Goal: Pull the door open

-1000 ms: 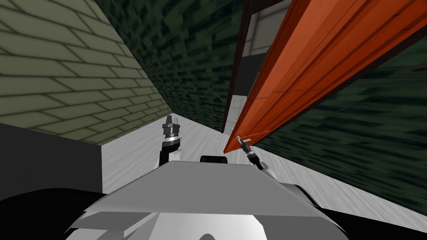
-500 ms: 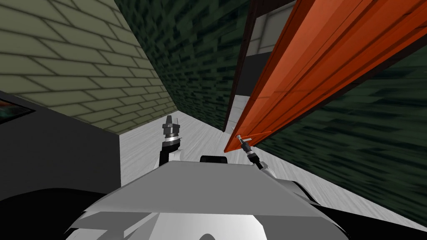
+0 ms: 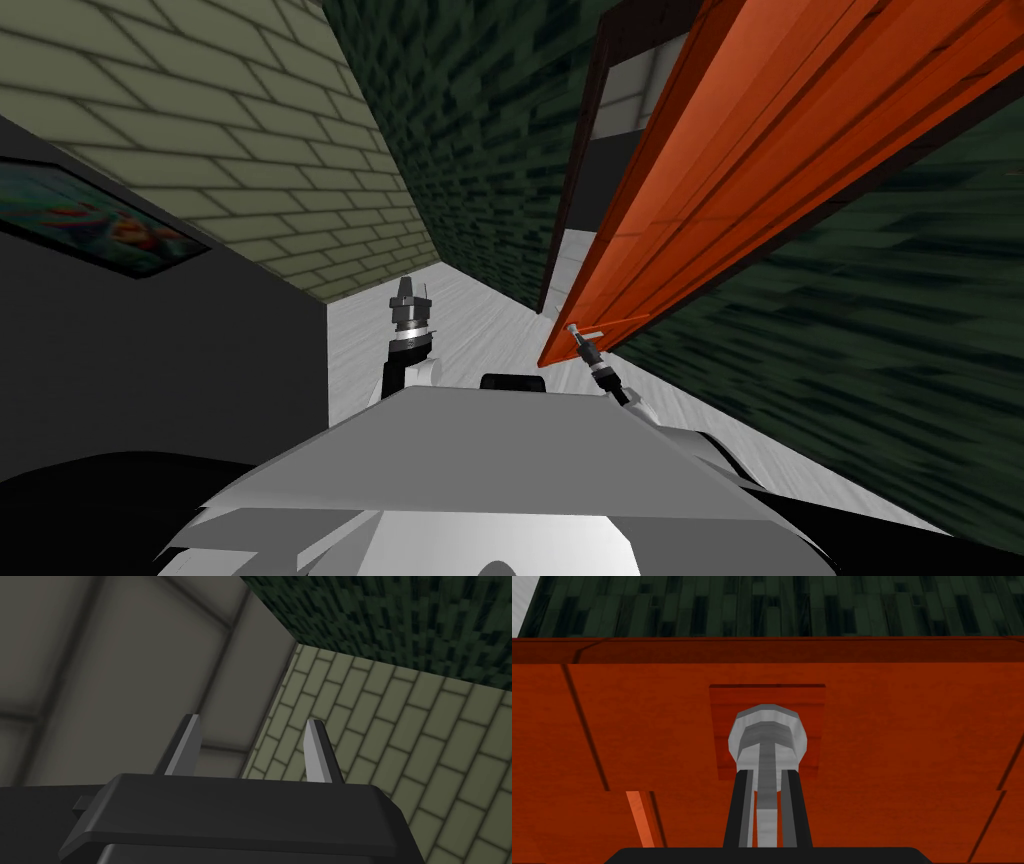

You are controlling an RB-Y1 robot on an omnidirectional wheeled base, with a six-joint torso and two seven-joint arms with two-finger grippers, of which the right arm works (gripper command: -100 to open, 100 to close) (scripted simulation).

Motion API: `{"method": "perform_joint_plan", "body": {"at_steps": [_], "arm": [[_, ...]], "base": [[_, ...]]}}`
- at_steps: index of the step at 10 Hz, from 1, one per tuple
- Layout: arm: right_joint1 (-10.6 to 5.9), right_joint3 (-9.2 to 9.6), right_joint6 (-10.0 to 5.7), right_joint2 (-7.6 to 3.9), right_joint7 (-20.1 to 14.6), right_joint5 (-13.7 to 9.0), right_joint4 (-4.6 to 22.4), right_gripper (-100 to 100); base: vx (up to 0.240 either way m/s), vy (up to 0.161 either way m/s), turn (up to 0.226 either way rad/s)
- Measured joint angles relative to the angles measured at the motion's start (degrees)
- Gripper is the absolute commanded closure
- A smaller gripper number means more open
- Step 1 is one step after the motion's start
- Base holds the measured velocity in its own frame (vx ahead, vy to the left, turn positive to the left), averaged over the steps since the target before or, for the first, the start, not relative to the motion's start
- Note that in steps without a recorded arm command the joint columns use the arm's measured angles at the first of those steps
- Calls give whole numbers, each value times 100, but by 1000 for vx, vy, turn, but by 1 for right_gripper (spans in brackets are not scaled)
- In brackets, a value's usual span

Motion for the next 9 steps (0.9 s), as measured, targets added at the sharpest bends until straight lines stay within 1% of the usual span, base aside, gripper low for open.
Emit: {"method": "perform_joint_plan", "body": {"at_steps": [2, 3, 4, 5, 6, 7, 8, 9], "arm": [[-12, -4, 1, 37, 7, 13, 27, 100], [-33, 1, -14, 60, 12, 24, 65, 100], [-33, 16, -20, 80, 14, 35, 72, 100], [-12, -9, -3, 69, 10, 29, 32, 100], [0, -57, 17, 42, 4, 12, -22, 100], [-165, -75, -115, 27, 46, 6, 301, 100], [-123, -100, -133, 21, 52, 3, 277, 100], [-76, -131, -94, 4, 30, 0, 205, 100]], "base": [[-129, -145, 132], [-51, -56, 59], [-109, -34, 223], [-214, -55, 278], [-154, -57, 85], [-174, -90, 154], [-236, -117, 274], [-229, -122, 274]]}}
